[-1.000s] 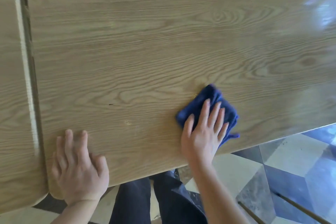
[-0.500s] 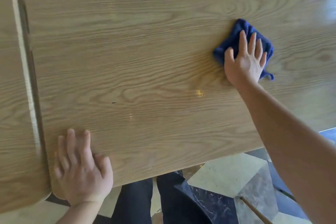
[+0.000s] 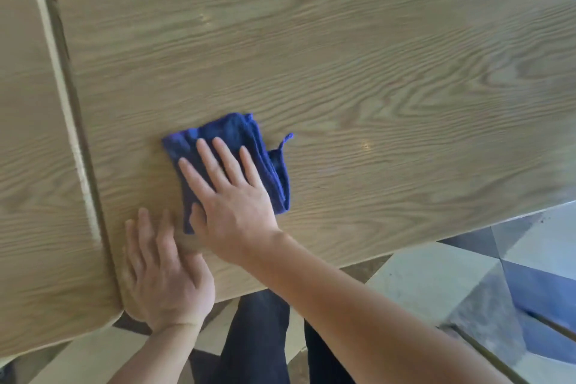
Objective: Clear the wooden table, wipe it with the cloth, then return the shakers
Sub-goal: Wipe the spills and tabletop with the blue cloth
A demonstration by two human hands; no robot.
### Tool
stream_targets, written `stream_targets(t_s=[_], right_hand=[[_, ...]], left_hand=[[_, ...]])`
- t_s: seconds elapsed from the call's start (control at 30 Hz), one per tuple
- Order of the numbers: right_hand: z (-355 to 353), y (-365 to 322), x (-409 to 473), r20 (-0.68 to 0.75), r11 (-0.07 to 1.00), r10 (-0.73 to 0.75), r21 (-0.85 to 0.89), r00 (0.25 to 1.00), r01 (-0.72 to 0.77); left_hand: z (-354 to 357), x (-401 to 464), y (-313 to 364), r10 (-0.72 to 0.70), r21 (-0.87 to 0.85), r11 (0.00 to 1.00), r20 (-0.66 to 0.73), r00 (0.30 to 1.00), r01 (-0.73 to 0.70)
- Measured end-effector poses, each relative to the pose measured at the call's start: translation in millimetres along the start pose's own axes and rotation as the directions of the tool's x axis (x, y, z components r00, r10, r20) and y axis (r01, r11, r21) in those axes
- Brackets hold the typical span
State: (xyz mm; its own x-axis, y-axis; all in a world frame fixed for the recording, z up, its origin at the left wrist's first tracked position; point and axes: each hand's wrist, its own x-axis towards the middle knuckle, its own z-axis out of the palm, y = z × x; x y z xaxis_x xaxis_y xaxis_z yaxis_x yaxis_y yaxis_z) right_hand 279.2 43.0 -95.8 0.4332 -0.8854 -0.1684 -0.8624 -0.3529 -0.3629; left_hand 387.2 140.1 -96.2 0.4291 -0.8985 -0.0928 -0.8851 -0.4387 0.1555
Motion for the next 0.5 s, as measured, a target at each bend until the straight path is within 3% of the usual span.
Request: stream_targets(t_s=[0.13, 0.23, 0.3, 0.37, 0.5], right_hand=[[-7.7, 39.8, -39.8, -0.005, 0.999, 0.009, -0.038, 1.000, -0.009], [-32.2, 112.7, -76.3, -0.045, 0.978, 0.166, -0.118, 0.985, -0.171], [-56.3, 174.8, -95.2, -0.094, 0.916, 0.360, -0.153, 0.928, -0.371], [-81.7, 226.8, -99.0, -0.170, 0.822, 0.547, -0.078, 0.820, -0.565], [-96.3, 256.0, -70.3, -0.234, 0.737, 0.660, 0.021, 0.714, -0.675]], left_hand=[[0.5, 0.6, -1.1, 0.010, 0.005, 1.000, -0.025, 1.000, -0.010], [-0.3, 1.2, 0.6, -0.005, -0.006, 1.000, 0.003, 1.000, 0.005], [-1.5, 1.1, 1.6, -0.016, -0.006, 1.000, 0.026, 1.000, 0.016], [-2.1, 1.5, -0.4, -0.003, 0.002, 1.000, 0.037, 0.999, 0.003], [-0.4, 0.8, -3.7, 0.005, 0.010, 1.000, 0.050, 0.999, -0.005]])
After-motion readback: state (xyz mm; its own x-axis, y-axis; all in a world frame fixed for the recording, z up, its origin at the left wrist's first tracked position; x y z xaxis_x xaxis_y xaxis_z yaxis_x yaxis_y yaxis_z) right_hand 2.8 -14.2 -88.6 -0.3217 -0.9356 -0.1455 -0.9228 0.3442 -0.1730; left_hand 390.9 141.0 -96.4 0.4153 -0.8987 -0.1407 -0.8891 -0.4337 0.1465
